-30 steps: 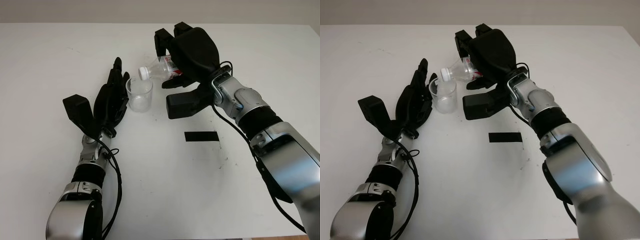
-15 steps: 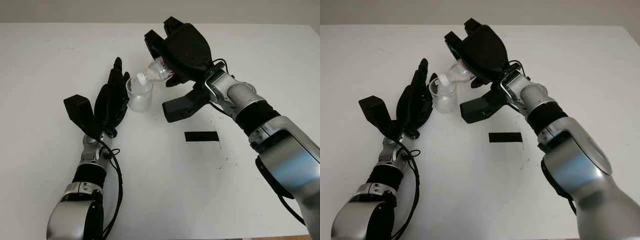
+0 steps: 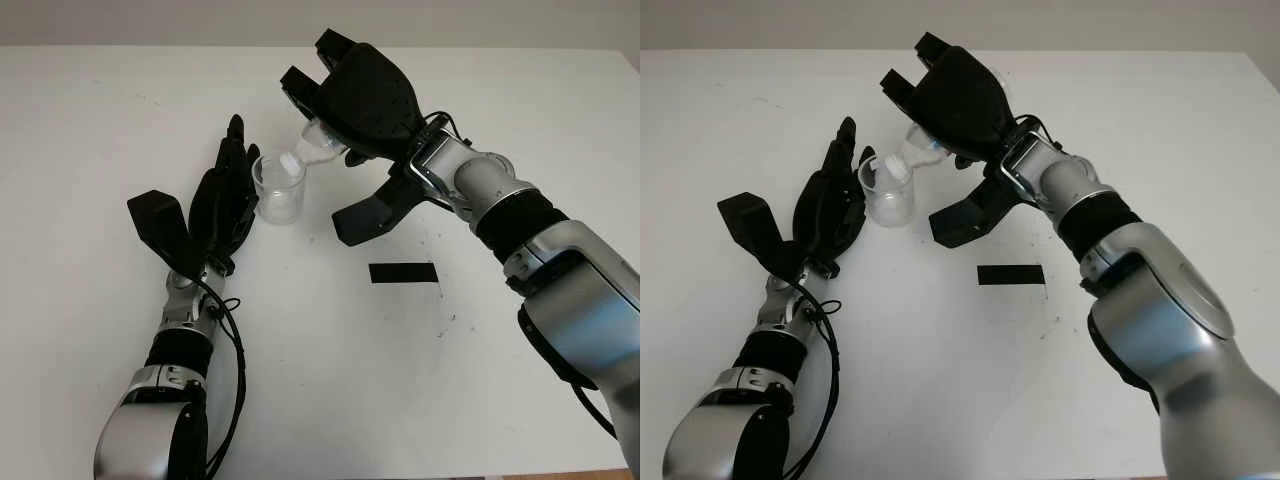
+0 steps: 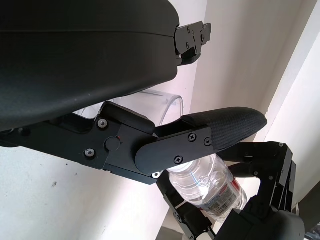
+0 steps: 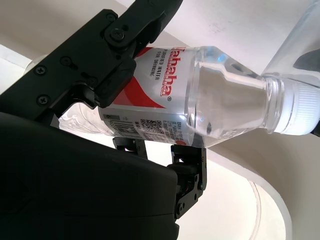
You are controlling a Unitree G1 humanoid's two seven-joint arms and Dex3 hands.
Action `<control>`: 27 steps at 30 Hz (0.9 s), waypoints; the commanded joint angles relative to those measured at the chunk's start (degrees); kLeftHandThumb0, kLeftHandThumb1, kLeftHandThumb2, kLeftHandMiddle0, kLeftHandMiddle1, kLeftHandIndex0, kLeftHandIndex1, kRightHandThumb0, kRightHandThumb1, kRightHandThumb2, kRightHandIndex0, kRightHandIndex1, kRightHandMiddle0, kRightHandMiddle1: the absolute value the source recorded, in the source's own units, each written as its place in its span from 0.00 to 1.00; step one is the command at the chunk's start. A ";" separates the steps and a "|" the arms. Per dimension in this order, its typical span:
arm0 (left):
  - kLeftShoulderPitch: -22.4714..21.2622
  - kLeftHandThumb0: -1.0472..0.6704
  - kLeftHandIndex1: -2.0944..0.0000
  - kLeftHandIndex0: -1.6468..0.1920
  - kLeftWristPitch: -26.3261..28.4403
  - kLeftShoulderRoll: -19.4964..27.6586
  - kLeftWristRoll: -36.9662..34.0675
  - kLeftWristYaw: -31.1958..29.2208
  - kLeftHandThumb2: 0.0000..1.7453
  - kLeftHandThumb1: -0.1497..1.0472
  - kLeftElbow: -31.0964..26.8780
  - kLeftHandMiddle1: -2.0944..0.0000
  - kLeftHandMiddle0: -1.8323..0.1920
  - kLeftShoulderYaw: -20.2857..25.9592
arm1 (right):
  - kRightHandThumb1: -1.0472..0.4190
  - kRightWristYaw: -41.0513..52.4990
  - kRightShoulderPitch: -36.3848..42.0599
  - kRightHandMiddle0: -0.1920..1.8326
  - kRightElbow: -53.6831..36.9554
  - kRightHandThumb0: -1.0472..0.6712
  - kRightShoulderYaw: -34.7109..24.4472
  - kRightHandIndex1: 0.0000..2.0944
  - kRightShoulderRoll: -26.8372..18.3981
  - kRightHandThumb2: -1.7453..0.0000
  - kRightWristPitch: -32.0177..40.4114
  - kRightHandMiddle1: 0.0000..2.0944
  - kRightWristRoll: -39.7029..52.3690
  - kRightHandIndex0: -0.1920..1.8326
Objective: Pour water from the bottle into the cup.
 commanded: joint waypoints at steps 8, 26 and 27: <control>2.83 0.12 1.00 1.00 0.32 -0.80 0.17 0.01 0.40 1.00 1.86 1.00 1.00 -0.16 | 0.00 0.20 0.28 0.34 1.11 0.42 -5.75 1.00 1.17 0.96 -2.70 1.00 9.85 0.72; 2.43 0.12 1.00 1.00 0.63 -0.66 -0.35 -0.75 0.40 1.00 1.79 1.00 1.00 0.06 | 0.17 7.79 7.70 0.72 -3.81 0.44 -24.01 1.00 4.57 0.65 -3.60 1.00 34.97 0.88; 2.46 0.12 1.00 1.00 0.69 -0.60 -0.38 -0.84 0.40 1.00 1.76 1.00 1.00 0.09 | 0.20 10.23 9.06 0.74 -5.47 0.44 -26.38 1.00 5.34 0.59 -3.31 1.00 38.61 0.89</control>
